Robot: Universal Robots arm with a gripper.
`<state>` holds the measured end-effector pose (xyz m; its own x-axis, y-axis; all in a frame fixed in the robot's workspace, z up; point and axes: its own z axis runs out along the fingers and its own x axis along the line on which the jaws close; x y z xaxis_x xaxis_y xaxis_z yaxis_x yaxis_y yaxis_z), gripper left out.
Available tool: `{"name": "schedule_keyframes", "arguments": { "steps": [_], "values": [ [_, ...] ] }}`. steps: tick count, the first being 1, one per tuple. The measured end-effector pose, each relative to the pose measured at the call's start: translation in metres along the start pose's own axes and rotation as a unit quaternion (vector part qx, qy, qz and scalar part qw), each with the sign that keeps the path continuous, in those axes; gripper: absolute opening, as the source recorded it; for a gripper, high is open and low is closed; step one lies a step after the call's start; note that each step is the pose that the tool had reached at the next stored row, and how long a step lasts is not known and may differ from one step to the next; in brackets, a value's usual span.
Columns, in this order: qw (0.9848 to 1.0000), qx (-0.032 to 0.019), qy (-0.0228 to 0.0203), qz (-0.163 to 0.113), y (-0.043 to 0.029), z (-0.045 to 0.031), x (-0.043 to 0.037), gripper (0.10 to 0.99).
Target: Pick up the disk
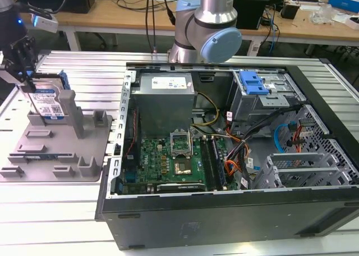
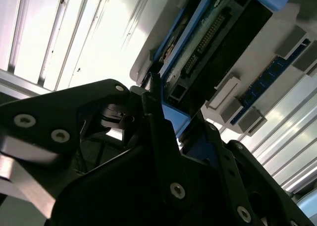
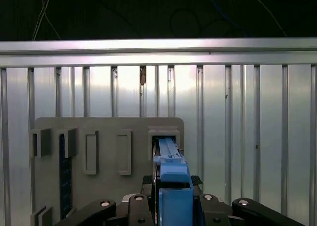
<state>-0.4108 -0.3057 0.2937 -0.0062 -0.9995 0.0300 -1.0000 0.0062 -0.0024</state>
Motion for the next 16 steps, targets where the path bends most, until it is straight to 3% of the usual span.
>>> {"name": "schedule_keyframes", "arguments": {
  "steps": [5,8,13,16],
  "values": [
    [1.0000,0.0000,0.0000,0.000,0.0011,-0.0040,0.0001,0.369],
    [1.0000,0.0002,0.0000,0.000,0.0013,-0.0116,0.0003,0.369],
    [1.0000,0.0007,0.0000,0.000,0.0013,-0.0348,0.0010,0.369],
    [1.0000,0.0012,0.0000,0.000,0.0012,-0.0636,0.0019,0.369]
  ]
}}
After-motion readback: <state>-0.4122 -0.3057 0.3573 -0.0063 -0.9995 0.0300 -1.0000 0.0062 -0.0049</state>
